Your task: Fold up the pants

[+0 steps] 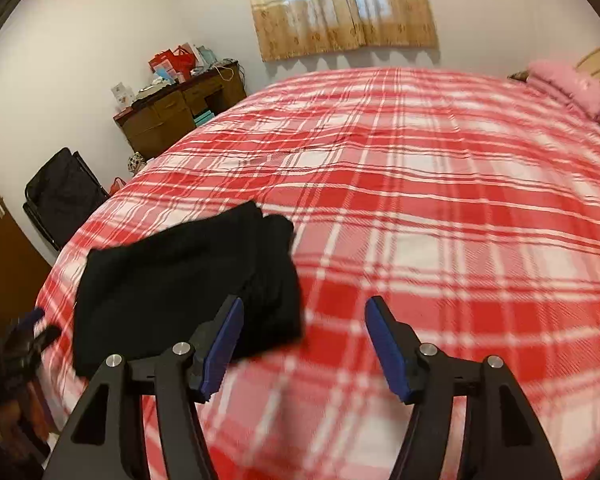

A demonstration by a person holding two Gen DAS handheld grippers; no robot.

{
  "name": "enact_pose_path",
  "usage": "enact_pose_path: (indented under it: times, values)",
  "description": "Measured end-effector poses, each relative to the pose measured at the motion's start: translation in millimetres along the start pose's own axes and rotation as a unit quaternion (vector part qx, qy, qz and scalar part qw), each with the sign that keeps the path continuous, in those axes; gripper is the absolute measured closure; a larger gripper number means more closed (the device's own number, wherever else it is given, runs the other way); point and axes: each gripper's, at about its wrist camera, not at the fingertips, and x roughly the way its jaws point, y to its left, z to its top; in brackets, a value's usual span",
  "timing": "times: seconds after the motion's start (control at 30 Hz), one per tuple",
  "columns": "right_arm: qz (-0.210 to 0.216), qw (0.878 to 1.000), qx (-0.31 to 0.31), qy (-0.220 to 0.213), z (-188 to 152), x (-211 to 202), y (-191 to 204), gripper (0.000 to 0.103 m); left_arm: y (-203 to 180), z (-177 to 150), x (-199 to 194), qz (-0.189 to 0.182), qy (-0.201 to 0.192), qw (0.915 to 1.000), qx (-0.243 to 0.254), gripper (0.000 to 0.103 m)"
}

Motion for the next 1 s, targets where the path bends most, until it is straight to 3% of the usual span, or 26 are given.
enact_pose_path:
  times: [0.37, 0.53, 0.77, 1.0]
  values:
    - [-0.033, 0.993, -0.015, -0.116, -45.8, -142.3, 17.9, 0.027, -24.1, 20.7, -69.6, 0.001, -0.069, 0.9972, 0.027, 0.0]
    - [-0.063, 0.984, -0.051, -0.156, -44.9, -172.2, 36.6, 0.025, -24.5, 31.5, -96.7, 0.022, -0.103, 0.994, 0.029, 0.0]
    - [-0.057, 0.978, -0.069, -0.187, -47.5, -194.3, 53.1, 0.025, -17.6, 36.1, -115.8, 0.064, -0.135, 0.9888, 0.006, 0.0]
    - [-0.046, 0.976, -0.079, -0.199, -50.4, -202.9, 62.3, 0.024, -19.7, 37.0, -122.5, 0.071, -0.144, 0.987, 0.01, 0.0]
